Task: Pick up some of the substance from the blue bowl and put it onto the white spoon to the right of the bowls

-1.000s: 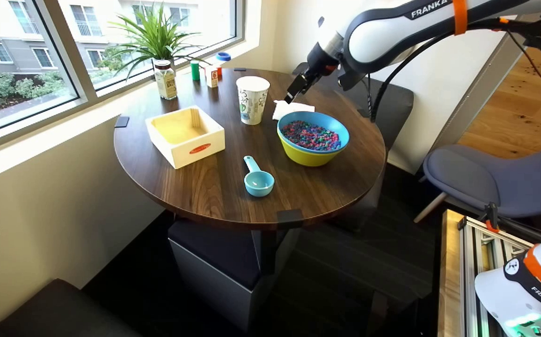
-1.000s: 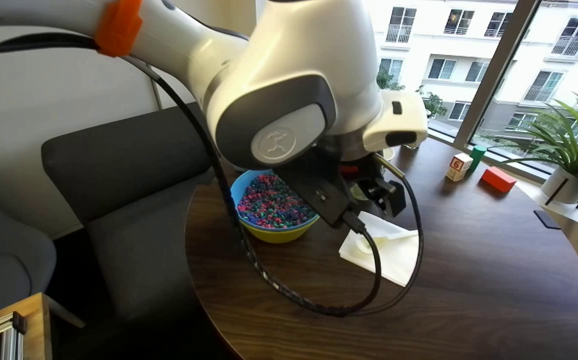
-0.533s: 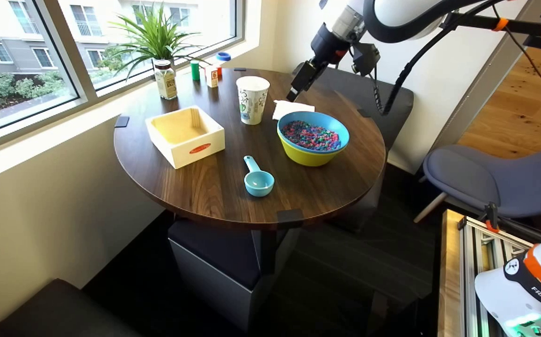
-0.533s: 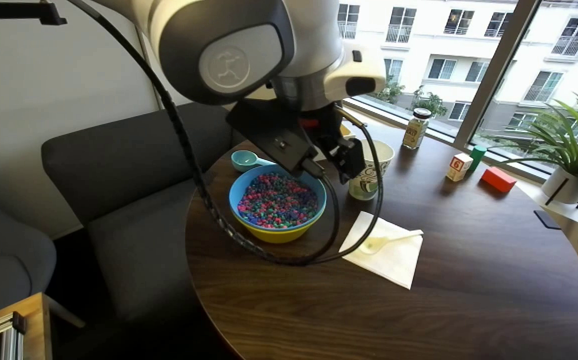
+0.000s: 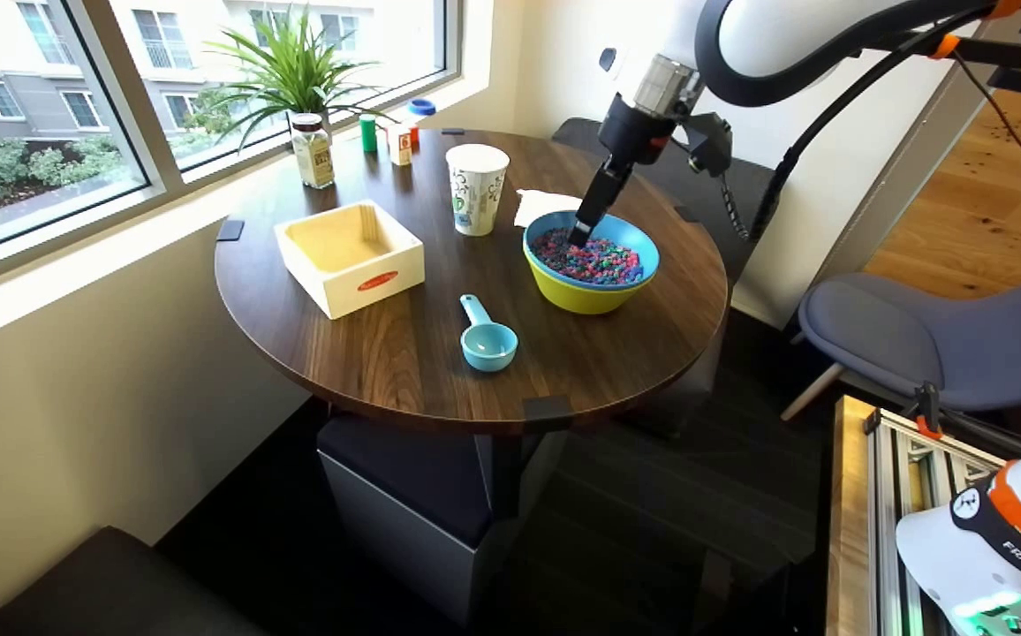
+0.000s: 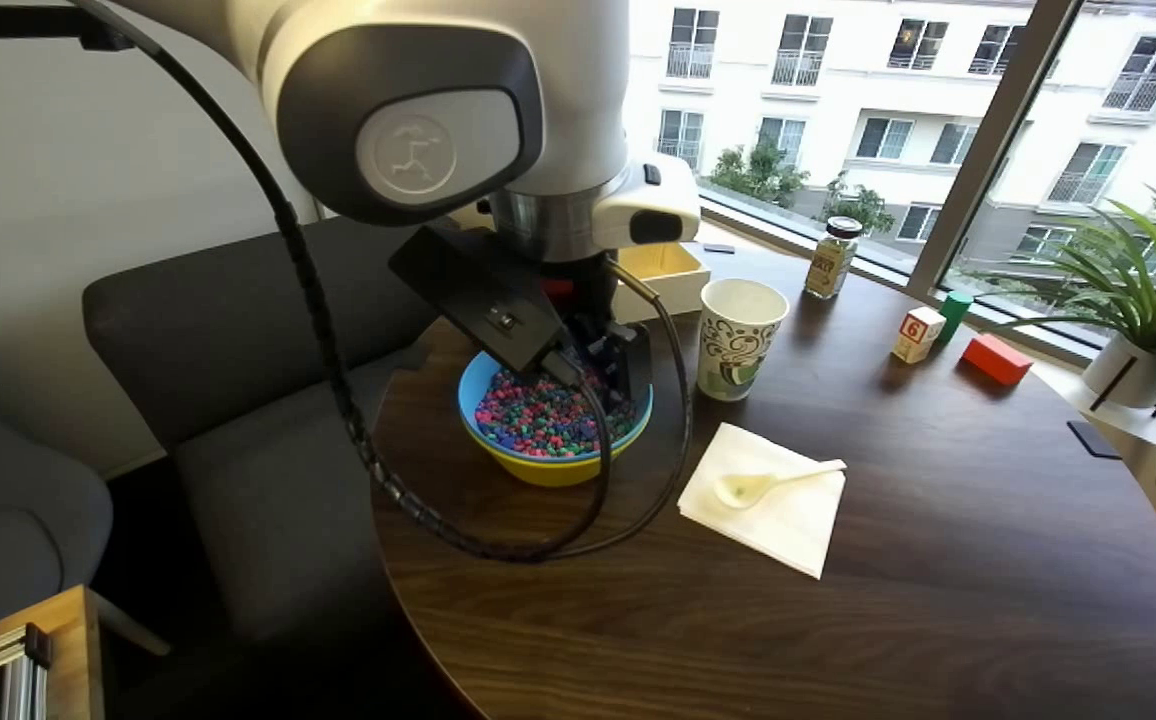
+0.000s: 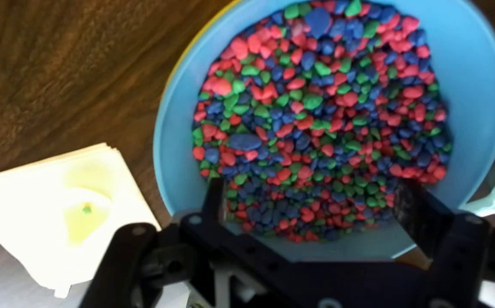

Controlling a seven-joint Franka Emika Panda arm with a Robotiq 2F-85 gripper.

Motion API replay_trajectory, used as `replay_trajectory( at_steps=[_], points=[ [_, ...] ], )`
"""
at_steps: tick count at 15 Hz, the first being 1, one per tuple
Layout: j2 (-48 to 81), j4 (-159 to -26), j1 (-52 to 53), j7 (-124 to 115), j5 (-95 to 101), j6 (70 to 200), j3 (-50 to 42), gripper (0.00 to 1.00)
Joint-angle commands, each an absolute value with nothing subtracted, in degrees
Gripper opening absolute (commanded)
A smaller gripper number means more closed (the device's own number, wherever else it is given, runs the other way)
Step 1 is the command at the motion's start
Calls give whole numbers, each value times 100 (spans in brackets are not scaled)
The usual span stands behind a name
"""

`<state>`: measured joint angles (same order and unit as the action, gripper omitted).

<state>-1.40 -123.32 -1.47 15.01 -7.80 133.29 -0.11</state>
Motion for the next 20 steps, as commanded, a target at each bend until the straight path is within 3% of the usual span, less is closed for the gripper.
replay_trajectory(
  at_steps=[1, 2, 4, 13, 17, 18, 19, 20],
  points=[
    [-96, -12562, -105, 1748, -781, 13514, -39, 95],
    [-72, -12575, -105, 1800, -807, 13558, -37, 75],
    [-41, -12605, -107, 1867, -809, 13606, -34, 70],
    [23, -12612, -119, 1952, -781, 13774, -32, 0],
    [-38, -12599, -117, 1967, -753, 13778, -30, 6],
    [-43, -12598, -118, 1975, -752, 13791, -31, 41],
    [-40, -12594, -119, 1990, -753, 13805, -33, 42],
    [-34, -12603, -120, 1981, -732, 13856, -34, 10]
  ],
)
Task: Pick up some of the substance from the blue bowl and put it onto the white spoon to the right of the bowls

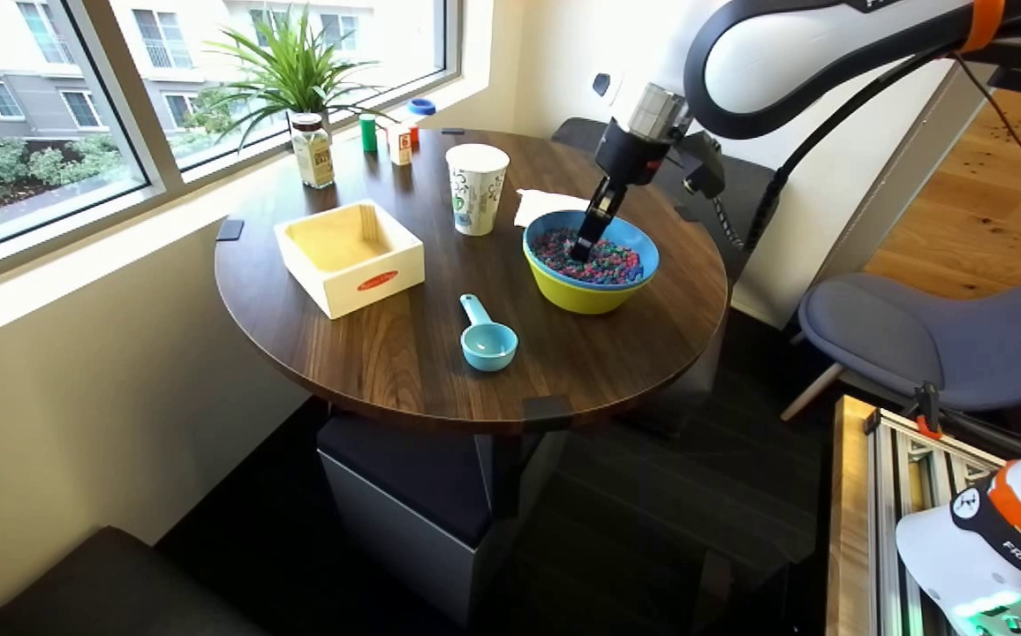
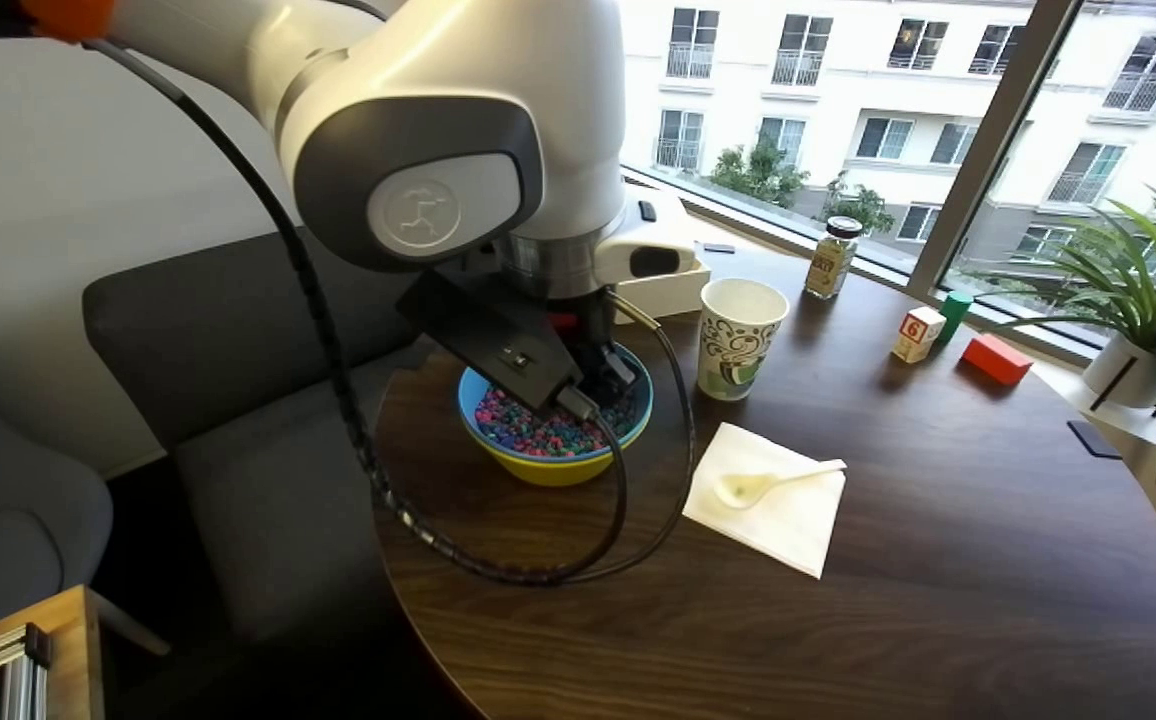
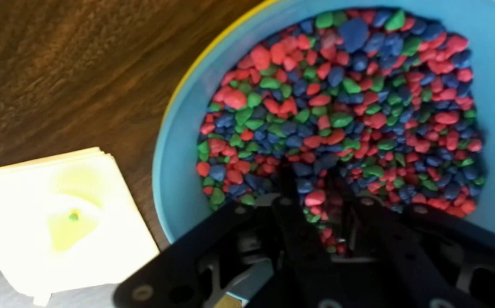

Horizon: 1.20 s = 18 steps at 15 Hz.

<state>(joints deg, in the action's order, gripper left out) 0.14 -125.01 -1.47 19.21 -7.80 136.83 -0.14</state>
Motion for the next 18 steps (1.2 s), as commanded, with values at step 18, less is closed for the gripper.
replay_trajectory(
  at_steps=[18],
  points=[
    [-248, -12590, -117, 2079, -775, 14052, -56, 3]
  ],
)
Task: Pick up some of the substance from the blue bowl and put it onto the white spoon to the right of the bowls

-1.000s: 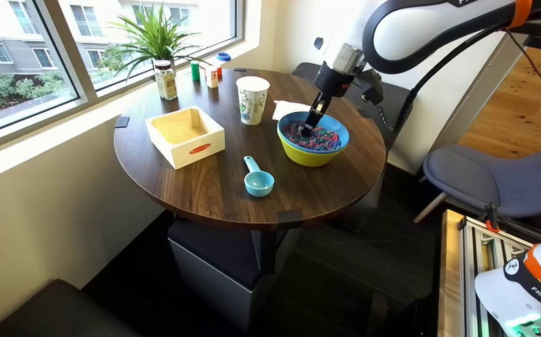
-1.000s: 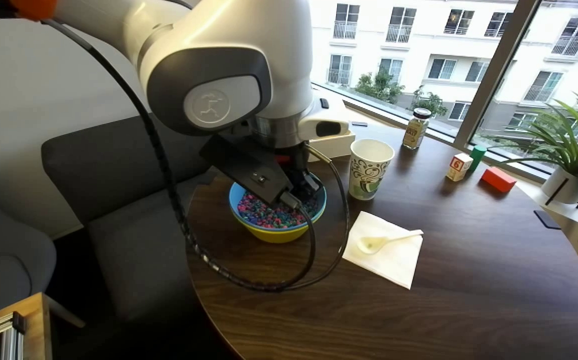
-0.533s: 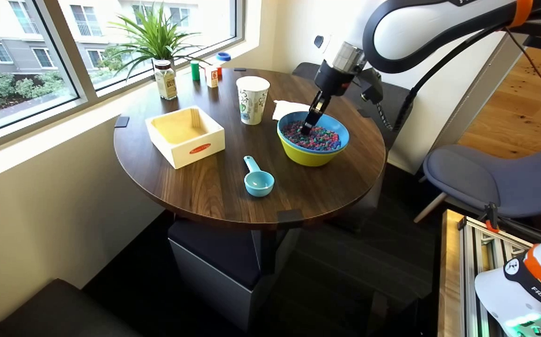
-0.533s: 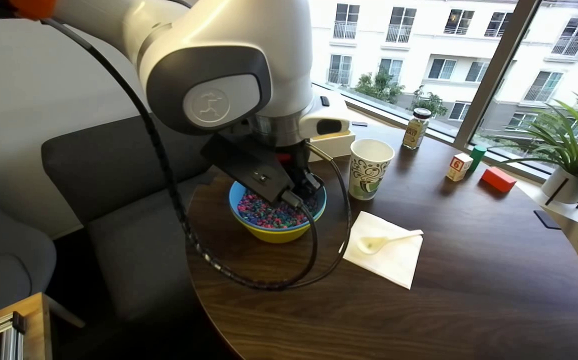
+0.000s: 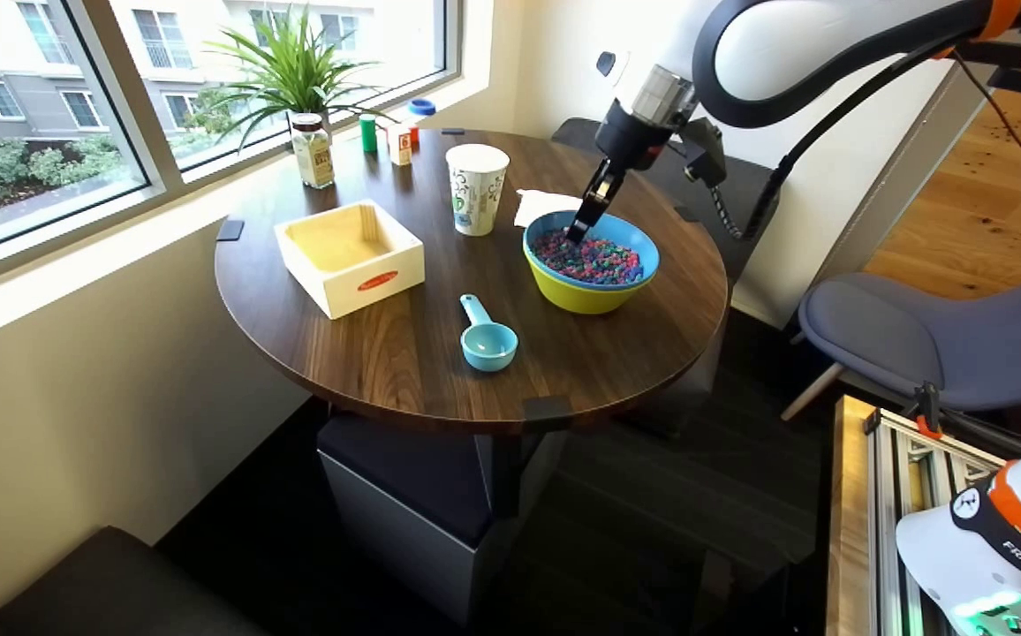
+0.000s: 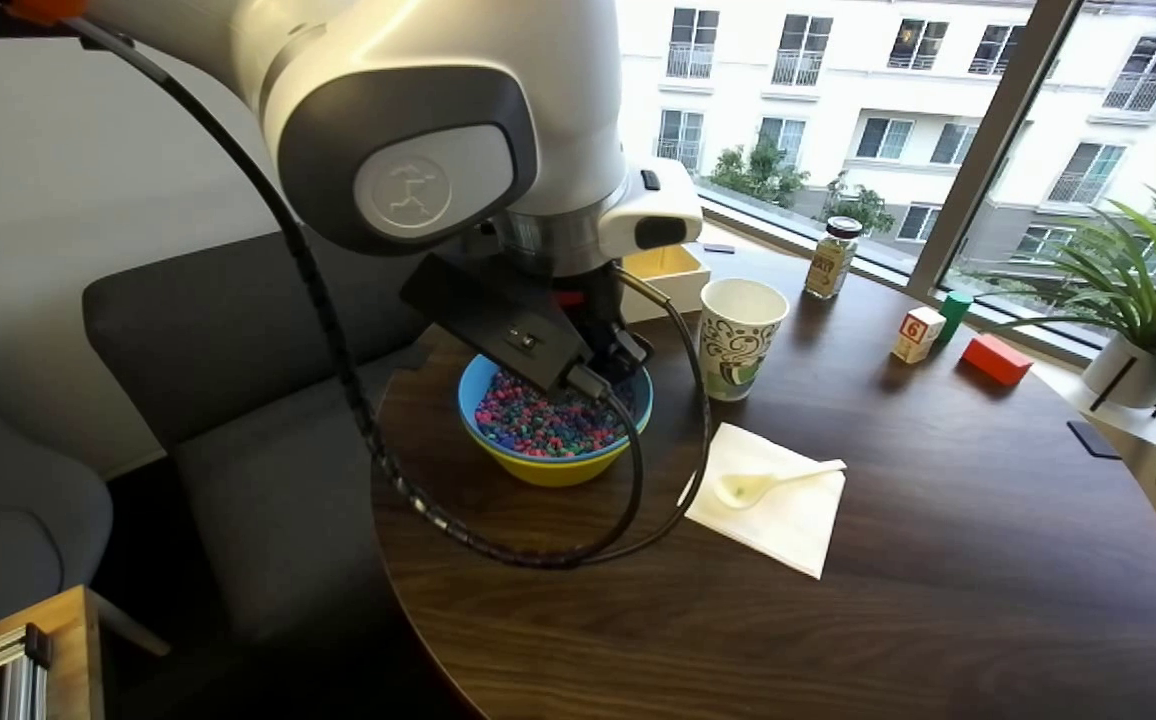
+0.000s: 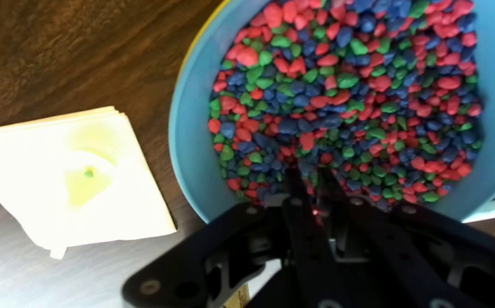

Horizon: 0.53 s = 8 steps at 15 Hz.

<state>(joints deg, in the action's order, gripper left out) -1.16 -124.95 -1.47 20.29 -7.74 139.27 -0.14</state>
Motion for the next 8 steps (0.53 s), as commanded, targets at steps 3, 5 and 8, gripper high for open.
replay_trajectory(
  at_steps=[3, 5, 8],
  points=[
    [-255, -12488, -186, 1956, -727, 14164, -149, 3],
    [-178, -12386, -270, 1841, -703, 14288, -256, 3],
    [-8, -12321, -401, 1515, -546, 14576, -402, 3]
  ],
)
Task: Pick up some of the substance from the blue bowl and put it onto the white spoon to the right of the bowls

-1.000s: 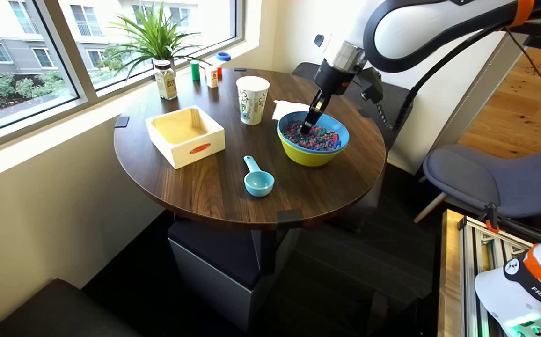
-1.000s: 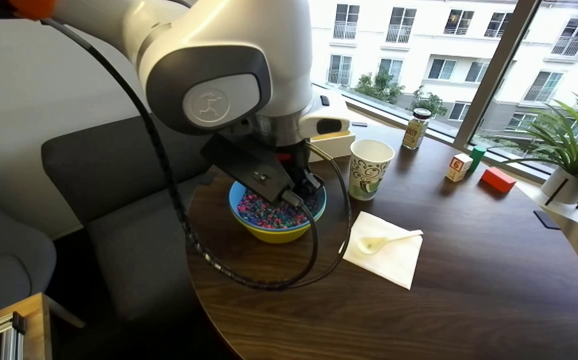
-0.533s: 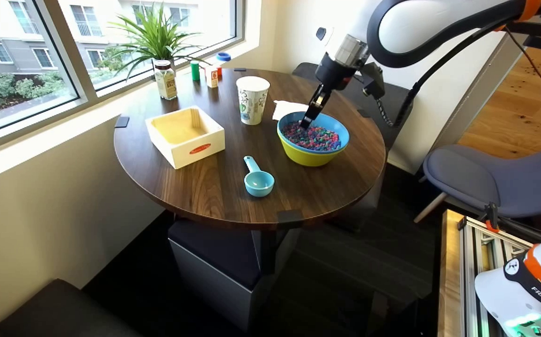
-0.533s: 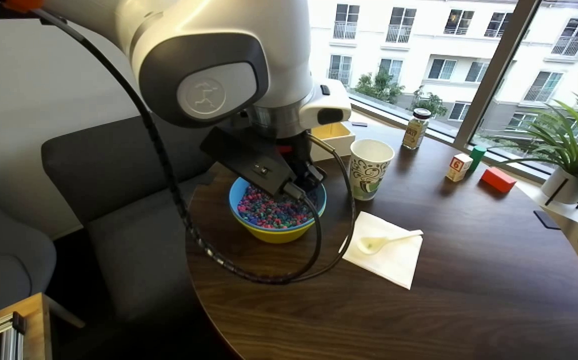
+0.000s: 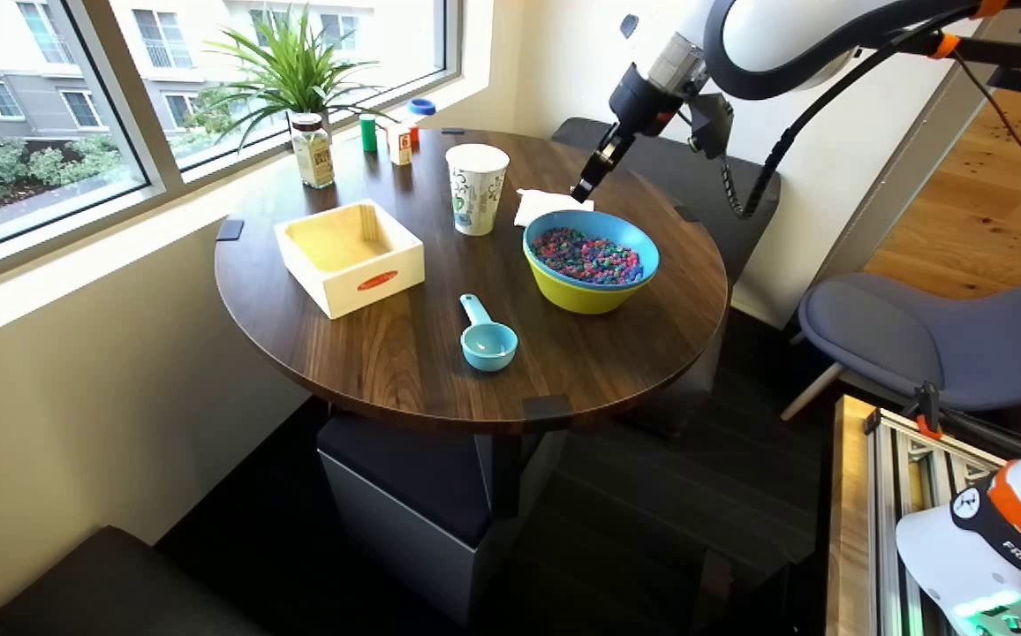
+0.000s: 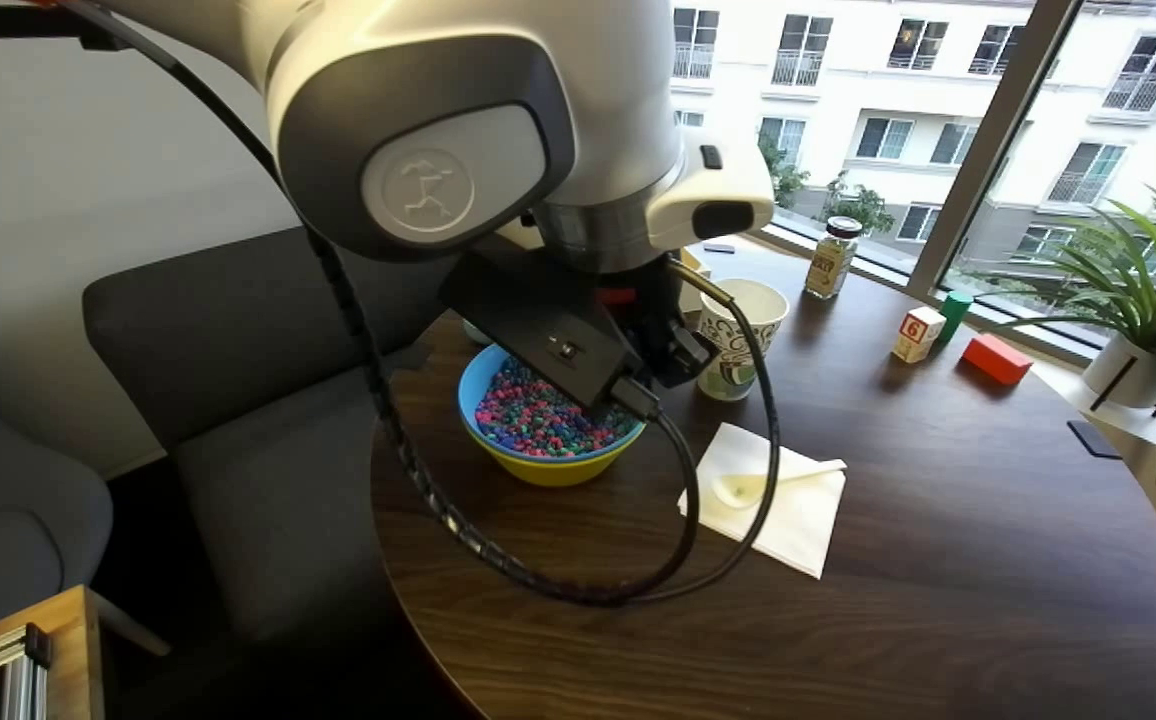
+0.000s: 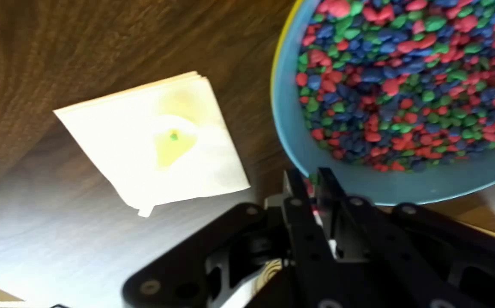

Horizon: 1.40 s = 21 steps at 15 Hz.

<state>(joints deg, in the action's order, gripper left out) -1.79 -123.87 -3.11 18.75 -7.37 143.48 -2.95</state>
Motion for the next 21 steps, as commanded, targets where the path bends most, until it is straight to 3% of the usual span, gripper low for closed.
replay_trajectory(
  at_steps=[1, 21],
  points=[
    [56, -12334, -434, 1388, -461, 14692, -437, 3],
    [1104, -11902, -581, 173, -175, 15422, -551, 3]
  ],
)
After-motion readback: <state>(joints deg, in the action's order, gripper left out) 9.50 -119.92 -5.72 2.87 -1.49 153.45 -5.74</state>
